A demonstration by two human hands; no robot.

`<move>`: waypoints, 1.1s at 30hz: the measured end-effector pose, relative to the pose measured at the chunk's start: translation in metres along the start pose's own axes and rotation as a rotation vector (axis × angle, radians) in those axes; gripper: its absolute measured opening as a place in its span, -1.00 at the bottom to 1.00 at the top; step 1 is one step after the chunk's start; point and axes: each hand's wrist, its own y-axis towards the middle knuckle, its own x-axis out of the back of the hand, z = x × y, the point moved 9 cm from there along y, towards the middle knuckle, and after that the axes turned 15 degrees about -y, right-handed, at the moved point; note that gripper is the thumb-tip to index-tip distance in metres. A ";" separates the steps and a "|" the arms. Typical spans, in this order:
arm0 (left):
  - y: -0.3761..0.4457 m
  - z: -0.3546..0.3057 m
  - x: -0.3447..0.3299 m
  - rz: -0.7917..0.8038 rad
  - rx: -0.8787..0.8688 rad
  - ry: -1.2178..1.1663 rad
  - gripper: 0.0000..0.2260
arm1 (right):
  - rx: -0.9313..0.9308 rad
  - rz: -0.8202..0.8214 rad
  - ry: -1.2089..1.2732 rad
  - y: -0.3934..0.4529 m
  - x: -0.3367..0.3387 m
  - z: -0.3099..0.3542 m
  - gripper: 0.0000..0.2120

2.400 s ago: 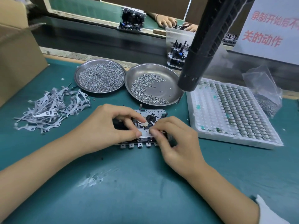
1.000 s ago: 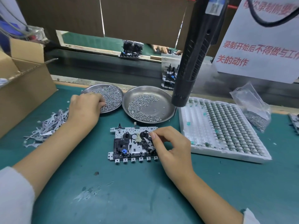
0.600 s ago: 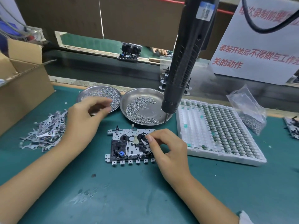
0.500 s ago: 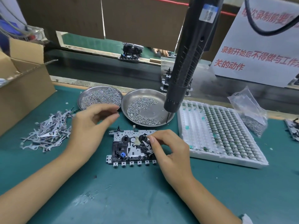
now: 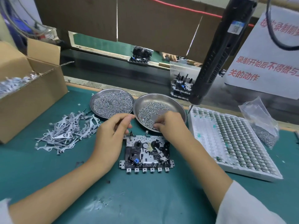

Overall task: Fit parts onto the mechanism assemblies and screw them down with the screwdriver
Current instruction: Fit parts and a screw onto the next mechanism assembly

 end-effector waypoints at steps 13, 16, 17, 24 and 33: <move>0.001 0.006 -0.004 0.023 0.103 -0.203 -0.85 | 0.006 -0.125 0.012 -0.008 0.007 -0.003 -0.84; 0.000 0.004 -0.004 0.018 0.094 -0.189 -0.83 | 0.000 -0.077 -0.043 -0.006 0.002 -0.004 -0.80; 0.000 0.003 -0.004 0.014 0.089 -0.183 -0.83 | -0.007 -0.069 -0.054 -0.006 0.001 -0.005 -0.78; -0.003 0.000 -0.006 0.015 0.085 -0.185 -0.89 | -0.048 -0.068 -0.045 -0.006 0.003 -0.010 -0.84; -0.005 -0.005 -0.007 0.024 0.072 -0.145 -0.93 | -0.004 -0.108 0.015 -0.004 0.003 -0.007 -0.86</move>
